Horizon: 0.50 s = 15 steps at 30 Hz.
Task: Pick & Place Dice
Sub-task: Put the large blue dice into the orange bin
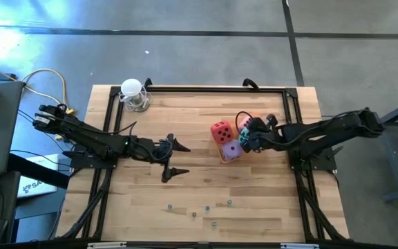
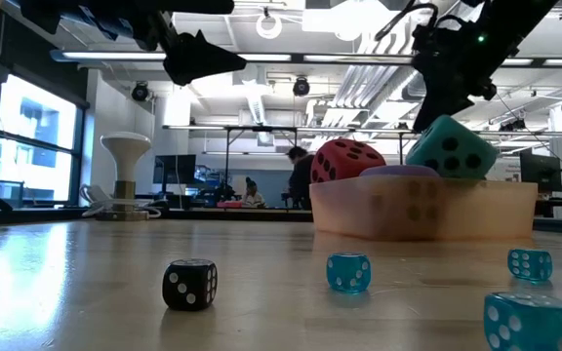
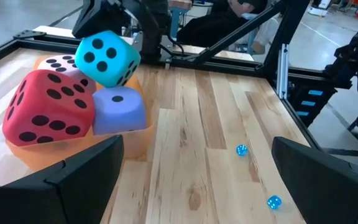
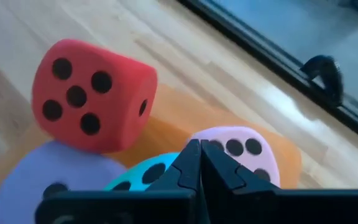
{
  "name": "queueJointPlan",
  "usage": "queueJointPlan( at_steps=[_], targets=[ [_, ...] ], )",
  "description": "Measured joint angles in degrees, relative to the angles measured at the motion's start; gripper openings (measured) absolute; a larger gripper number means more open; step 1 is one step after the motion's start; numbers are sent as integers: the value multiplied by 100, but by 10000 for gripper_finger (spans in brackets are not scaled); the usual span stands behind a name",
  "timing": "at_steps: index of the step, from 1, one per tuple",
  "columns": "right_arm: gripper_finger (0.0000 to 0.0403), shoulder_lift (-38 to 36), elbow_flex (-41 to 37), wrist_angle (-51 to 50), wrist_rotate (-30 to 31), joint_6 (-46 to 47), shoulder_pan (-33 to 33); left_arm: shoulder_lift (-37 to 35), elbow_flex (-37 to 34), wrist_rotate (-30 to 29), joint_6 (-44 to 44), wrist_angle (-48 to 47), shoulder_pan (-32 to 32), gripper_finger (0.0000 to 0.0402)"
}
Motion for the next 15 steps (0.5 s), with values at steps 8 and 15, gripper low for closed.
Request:
queueJointPlan(
  at_steps=[8, 15],
  targets=[
    [2, 67, -26, 66, 200, -32, -1, 0, 0, -2, 2, -8, 0, 400],
    [3, 74, -39, 45, 858, -212, -12, 0, 0, -4, 4, -11, 0, 400]
  ],
)
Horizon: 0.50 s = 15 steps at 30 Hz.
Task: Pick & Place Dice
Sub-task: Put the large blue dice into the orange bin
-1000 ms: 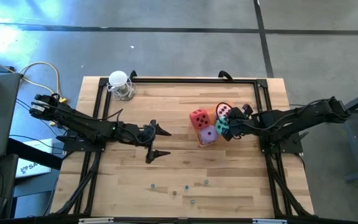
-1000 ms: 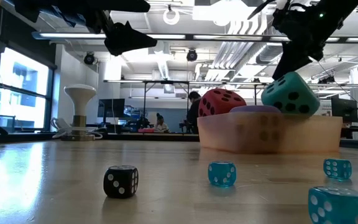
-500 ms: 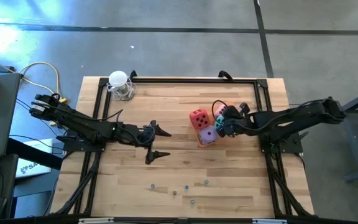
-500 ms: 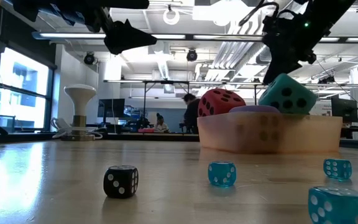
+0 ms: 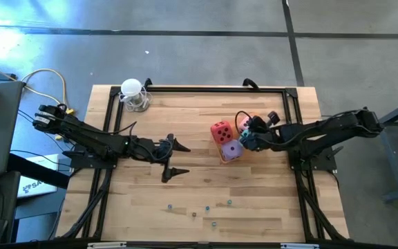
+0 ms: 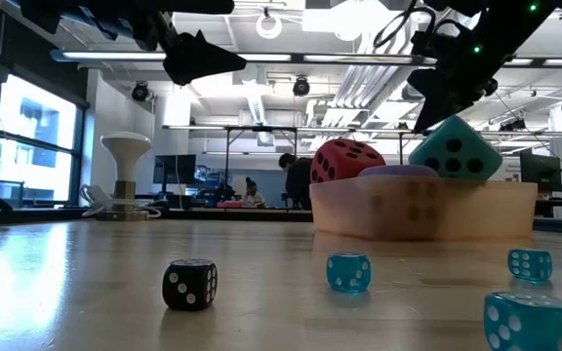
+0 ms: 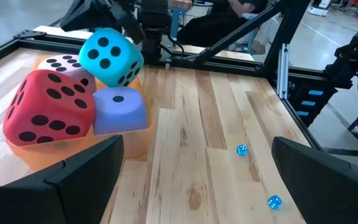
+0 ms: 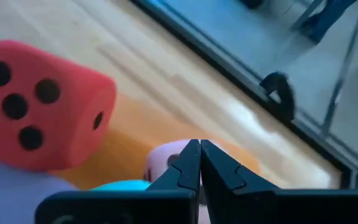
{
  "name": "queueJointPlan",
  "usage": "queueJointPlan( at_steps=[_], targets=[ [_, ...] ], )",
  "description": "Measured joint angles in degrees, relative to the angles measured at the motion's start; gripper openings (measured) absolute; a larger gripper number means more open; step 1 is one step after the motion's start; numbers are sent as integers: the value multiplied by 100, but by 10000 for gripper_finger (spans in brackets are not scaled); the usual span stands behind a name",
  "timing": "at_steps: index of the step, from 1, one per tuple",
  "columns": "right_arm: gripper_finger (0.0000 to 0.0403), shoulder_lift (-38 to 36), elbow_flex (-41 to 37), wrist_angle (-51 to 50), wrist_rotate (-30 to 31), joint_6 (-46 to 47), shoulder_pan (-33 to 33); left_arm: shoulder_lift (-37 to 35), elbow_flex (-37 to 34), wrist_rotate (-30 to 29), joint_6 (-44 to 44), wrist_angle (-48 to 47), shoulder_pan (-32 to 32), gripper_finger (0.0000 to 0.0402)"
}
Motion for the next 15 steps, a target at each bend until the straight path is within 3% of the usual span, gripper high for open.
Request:
queueJointPlan(
  at_steps=[10, 15],
  targets=[
    [3, -41, 15, 36, 1805, -595, 46, 0, 0, 1, 2, -2, 0, 400],
    [3, -438, 220, 72, 1671, -743, 436, 0, 0, 2, 2, -4, 0, 400]
  ],
)
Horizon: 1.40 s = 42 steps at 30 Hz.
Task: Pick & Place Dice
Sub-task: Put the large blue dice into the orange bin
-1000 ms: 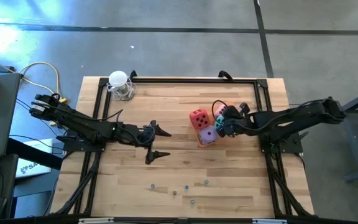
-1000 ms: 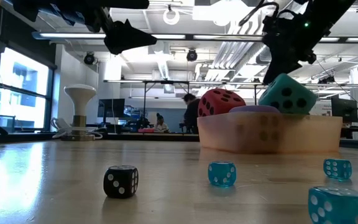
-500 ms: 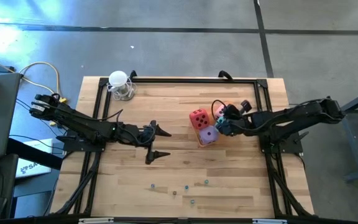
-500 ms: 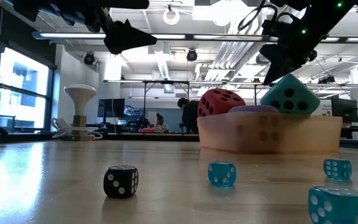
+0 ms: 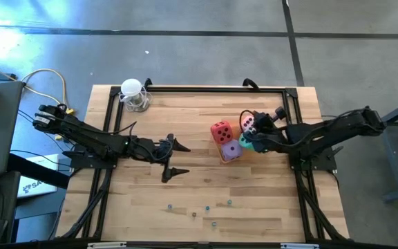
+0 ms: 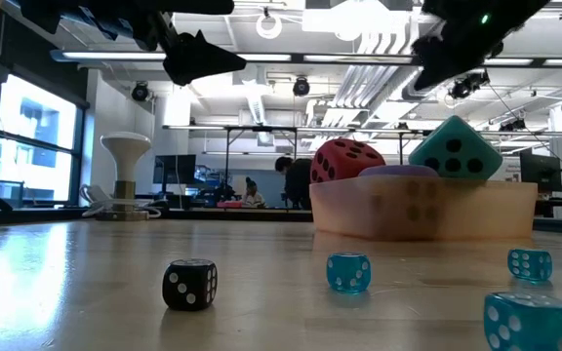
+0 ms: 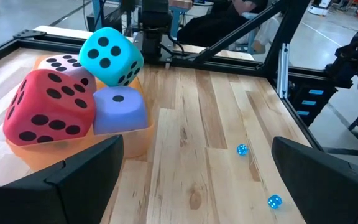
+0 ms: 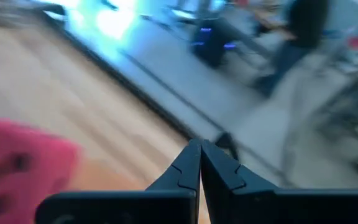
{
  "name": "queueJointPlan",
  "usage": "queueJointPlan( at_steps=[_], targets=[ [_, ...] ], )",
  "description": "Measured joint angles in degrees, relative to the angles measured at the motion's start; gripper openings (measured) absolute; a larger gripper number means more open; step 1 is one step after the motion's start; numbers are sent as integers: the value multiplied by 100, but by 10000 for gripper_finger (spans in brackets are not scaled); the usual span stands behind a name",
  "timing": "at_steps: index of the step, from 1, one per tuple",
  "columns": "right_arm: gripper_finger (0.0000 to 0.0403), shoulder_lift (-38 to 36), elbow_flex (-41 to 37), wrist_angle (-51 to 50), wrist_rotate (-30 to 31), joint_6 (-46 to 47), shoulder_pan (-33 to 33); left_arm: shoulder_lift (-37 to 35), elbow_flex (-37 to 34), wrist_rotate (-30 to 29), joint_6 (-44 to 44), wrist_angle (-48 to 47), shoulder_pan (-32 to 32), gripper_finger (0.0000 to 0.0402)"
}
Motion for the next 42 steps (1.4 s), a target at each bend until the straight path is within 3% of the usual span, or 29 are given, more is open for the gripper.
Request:
queueJointPlan(
  at_steps=[3, 7, 11, 22, 31, 36, 42],
  targets=[
    [3, -371, 148, 4, -873, 93, 383, 0, 0, -2, 114, -1, 0, 400],
    [3, -824, 204, -30, -2479, 901, 882, 0, 0, -2, 214, -2, 13, 400],
    [3, -843, 58, -180, -3079, 1552, 1248, 0, 0, -4, 214, -1, 122, 400],
    [3, -92, -214, -997, -3172, 2723, 1172, 0, 0, 0, 116, 1, 280, 400],
    [3, -49, -216, -1942, -3235, 3750, 1127, 0, 0, 5, 83, 26, 140, 400],
    [3, -49, -216, -1921, -3288, 3753, 1127, 0, 0, 0, 76, 44, 146, 400],
    [3, -108, -214, -1934, -2748, 3608, 1144, 0, 0, 2, 79, 46, 144, 400]
  ],
)
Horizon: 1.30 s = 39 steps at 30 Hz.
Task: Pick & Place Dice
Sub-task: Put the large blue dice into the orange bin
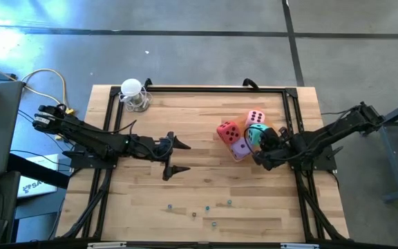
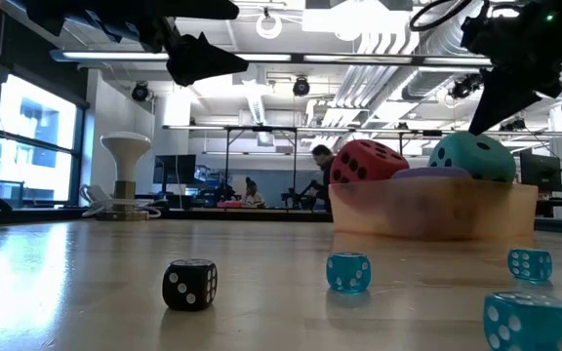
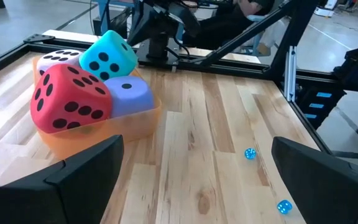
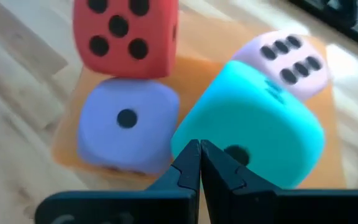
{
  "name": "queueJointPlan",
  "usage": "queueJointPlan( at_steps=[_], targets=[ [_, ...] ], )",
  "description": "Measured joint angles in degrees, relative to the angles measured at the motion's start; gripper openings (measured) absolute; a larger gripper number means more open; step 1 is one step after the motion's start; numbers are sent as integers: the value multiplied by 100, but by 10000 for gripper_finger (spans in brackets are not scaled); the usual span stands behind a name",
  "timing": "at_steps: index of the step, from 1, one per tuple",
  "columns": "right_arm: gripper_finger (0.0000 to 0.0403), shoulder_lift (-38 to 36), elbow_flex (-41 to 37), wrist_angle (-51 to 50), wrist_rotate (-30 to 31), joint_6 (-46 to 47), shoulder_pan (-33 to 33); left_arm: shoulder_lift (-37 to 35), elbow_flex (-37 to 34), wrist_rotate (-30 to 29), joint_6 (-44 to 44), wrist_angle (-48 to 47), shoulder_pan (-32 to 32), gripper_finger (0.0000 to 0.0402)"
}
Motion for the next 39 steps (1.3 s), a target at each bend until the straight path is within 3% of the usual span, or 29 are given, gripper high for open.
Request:
queueJointPlan(
  at_steps=[3, 18, 24, 31, 35, 39],
  targets=[
    [3, 34, 0, -99, 79, 66, -48, 0, 0, -1, 0, 1, 0, 400],
    [3, 1210, 0, -249, -749, -19, -611, 0, 0, -2, 24, -2, 0, 400],
    [3, 1089, 206, -258, -666, -301, -561, 0, 0, 0, 24, -2, 0, 400],
    [3, 707, 661, -501, -77, -266, -304, -1, 0, -1, 26, -2, 20, 400],
    [3, 702, 637, -509, 176, -272, -540, -2, 0, -2, 63, -2, 28, 400],
    [3, 820, 534, -451, -28, -353, -928, 0, 0, -2, 85, -1, 28, 400]
  ],
)
